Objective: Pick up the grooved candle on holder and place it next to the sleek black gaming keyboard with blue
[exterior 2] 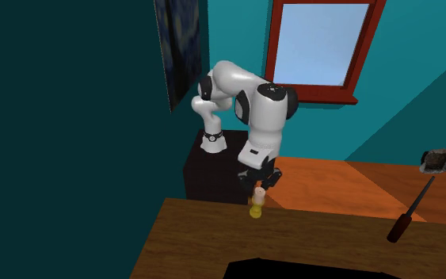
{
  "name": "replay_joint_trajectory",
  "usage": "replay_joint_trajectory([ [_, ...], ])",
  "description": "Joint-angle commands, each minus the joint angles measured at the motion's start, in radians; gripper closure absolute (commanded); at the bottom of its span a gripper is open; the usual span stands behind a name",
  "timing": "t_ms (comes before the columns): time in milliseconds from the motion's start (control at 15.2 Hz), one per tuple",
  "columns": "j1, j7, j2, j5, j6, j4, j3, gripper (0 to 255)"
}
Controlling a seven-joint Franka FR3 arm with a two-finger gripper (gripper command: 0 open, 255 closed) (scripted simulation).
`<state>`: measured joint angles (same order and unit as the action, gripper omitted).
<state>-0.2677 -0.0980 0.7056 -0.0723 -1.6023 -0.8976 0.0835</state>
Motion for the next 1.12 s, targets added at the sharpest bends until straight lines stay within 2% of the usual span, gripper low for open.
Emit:
replay_joint_trajectory([
  [0, -0.038, -0.026, 0.130, -0.009, 0.067, 0.197, 0.001, 255],
  [396, -0.029, -0.032, 0.074, -0.007, -0.057, 0.017, 0.002, 255],
  [1056, -0.022, -0.038, 0.057, -0.008, -0.203, -0.147, 0.002, 255],
])
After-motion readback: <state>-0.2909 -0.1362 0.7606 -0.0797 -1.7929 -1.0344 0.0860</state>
